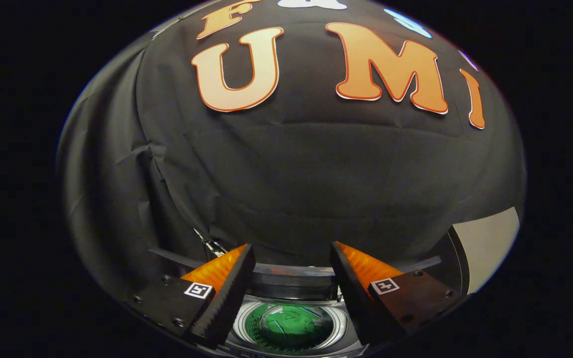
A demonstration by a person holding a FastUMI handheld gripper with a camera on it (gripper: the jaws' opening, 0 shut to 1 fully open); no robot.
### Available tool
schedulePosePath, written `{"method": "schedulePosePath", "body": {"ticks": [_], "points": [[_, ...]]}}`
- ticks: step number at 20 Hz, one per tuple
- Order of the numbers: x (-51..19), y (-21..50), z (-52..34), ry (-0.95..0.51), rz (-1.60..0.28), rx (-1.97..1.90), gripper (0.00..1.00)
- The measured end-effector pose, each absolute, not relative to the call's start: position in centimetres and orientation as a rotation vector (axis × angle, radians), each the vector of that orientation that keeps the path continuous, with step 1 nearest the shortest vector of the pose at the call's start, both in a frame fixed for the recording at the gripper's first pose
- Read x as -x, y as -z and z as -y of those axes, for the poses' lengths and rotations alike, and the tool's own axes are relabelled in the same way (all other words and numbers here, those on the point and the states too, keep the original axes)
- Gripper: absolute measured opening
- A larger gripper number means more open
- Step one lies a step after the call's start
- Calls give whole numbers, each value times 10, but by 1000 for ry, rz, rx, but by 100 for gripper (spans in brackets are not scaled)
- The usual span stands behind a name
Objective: Put the clothes into the washing machine and then close the washing machine lid.
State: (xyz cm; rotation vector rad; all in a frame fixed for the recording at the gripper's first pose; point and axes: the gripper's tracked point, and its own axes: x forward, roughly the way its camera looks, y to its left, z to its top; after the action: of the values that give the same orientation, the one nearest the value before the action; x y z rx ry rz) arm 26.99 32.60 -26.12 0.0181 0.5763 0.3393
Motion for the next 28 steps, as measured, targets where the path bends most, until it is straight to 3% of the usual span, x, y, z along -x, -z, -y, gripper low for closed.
{"method": "schedulePosePath", "body": {"ticks": [28], "points": [[-178,311,-312,-327,-486,-8,99]]}}
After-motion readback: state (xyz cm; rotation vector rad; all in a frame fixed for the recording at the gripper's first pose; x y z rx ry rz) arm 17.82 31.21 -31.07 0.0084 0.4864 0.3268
